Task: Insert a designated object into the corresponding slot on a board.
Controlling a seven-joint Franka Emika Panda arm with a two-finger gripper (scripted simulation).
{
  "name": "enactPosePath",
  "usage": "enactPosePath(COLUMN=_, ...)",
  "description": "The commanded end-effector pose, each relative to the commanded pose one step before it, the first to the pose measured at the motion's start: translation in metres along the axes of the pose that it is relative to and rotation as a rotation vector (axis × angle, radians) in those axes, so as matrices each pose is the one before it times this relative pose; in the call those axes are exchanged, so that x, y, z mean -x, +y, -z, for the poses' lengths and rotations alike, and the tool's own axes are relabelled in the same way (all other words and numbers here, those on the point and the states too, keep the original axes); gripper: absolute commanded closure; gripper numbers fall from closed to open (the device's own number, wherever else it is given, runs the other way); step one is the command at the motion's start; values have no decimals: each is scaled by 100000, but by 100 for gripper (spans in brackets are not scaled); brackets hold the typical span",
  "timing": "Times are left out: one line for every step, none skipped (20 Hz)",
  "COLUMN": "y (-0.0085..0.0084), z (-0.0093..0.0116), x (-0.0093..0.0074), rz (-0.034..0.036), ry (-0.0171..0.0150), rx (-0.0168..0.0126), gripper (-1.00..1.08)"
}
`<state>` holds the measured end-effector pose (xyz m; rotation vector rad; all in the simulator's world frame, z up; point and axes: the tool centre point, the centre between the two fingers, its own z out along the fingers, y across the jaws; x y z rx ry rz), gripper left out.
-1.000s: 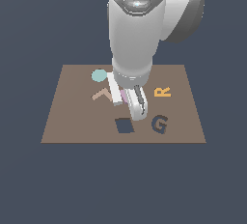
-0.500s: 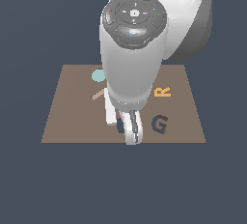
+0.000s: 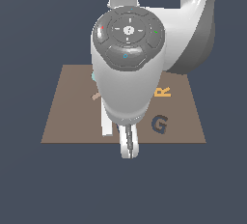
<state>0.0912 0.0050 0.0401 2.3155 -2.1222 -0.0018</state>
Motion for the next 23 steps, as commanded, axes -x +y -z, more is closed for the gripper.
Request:
enactPosePath(y=-367, z=41, x=-110, rz=-601, ry=-9, rx=-44, gripper=108)
enactPosePath(y=-77, z=2, x=-32, rz=-138, ry=-1, rx=-1, gripper=108)
enactPosePath(y=-54, z=2, x=-23, rz=-98, ry=0, rx=-1, gripper=108)
enactPosePath(y=-32, z=1, x=-22, rz=-69, ry=0, rx=-1, gripper=108)
enactPosePath(y=-12, z=0, x=9, rz=0, ry=0, rx=0, gripper=108)
enactPosePath(y=87, z=-28, x=0, rz=88, ry=6, rx=42, gripper=108)
enactPosePath(y=-5, z=-40, x=4, rz=0, ry=0, rx=0, gripper=108)
enactPosePath(y=-14, z=-121, x=12, rz=0, ry=0, rx=0, gripper=108)
enactPosePath(y=-19, z=-198, x=-28, rz=-68, ry=10, rx=-6, gripper=108)
enactPosePath(y=-29, z=-263, x=26, rz=0, ry=0, rx=0, gripper=108)
enactPosePath(y=-17, z=-194, x=-28, rz=-68, ry=4, rx=-12, gripper=108)
enactPosePath(y=-12, z=-122, x=12, rz=0, ry=0, rx=0, gripper=108)
enactPosePath(y=-4, z=-41, x=4, rz=0, ry=0, rx=0, gripper=108)
enactPosePath(y=0, z=0, x=0, rz=0, ry=0, rx=0, gripper=-92)
enactPosePath(y=0, z=0, x=0, rz=0, ry=0, rx=0, gripper=-92)
enactPosePath(y=0, z=0, x=0, rz=0, ry=0, rx=0, gripper=-92)
enactPosePath(y=0, z=0, x=0, rz=0, ry=0, rx=0, gripper=-92)
enactPosePath(y=0, z=0, x=0, rz=0, ry=0, rx=0, gripper=-92)
enactPosePath(y=0, z=0, x=0, rz=0, ry=0, rx=0, gripper=-92)
enactPosePath(y=0, z=0, x=0, rz=0, ry=0, rx=0, gripper=-92)
enactPosePath(y=0, z=0, x=0, rz=0, ry=0, rx=0, gripper=-92)
enactPosePath(y=0, z=0, x=0, rz=0, ry=0, rx=0, gripper=-92)
enactPosePath(y=0, z=0, x=0, rz=0, ry=0, rx=0, gripper=-92)
